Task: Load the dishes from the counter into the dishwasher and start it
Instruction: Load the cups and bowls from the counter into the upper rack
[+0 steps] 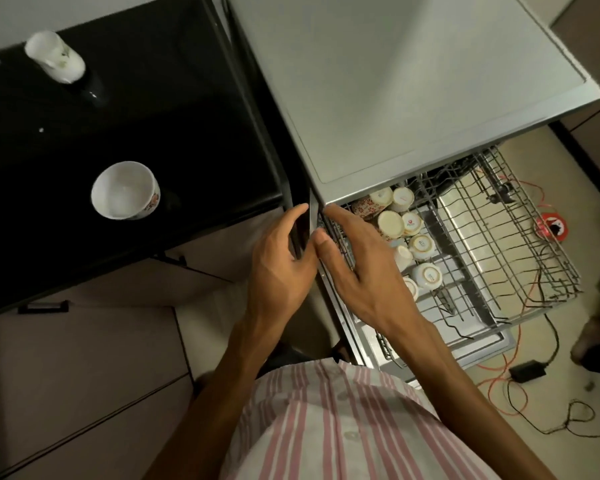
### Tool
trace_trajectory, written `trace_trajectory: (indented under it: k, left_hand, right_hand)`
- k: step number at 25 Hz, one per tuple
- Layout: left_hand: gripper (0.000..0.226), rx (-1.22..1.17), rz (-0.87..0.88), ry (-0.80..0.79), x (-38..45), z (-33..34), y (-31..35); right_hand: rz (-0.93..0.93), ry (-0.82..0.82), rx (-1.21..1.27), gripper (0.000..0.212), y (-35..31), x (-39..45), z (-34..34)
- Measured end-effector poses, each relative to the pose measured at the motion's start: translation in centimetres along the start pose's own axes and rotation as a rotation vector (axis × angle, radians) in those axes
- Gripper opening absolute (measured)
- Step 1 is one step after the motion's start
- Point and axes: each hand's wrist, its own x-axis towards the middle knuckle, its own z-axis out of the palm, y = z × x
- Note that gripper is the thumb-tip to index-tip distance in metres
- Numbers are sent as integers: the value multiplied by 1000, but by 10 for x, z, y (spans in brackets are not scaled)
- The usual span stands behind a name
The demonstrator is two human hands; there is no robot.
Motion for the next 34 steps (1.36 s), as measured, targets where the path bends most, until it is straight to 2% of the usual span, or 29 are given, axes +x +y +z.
trace_trajectory:
  k: [4, 14, 24, 27, 34]
  left_hand:
    - [63, -62, -65, 48, -4, -29, -7]
    - [70, -88, -96, 163, 3, -91, -36]
    - [60, -108, -92, 277, 8, -149, -80]
    - [50, -105, -84, 320, 12, -166, -91]
    - [42, -105, -133, 439, 34, -183, -91]
  right_hand:
    - [-33, -21, 39, 49, -24, 10, 16]
    - [-116, -49, 71, 49, -75, 46, 60]
    - [-170, -96, 89, 51, -116, 68, 118]
    - [-174, -103, 92, 53, -128, 74, 132]
    - [-228, -167, 104, 51, -140, 97, 147]
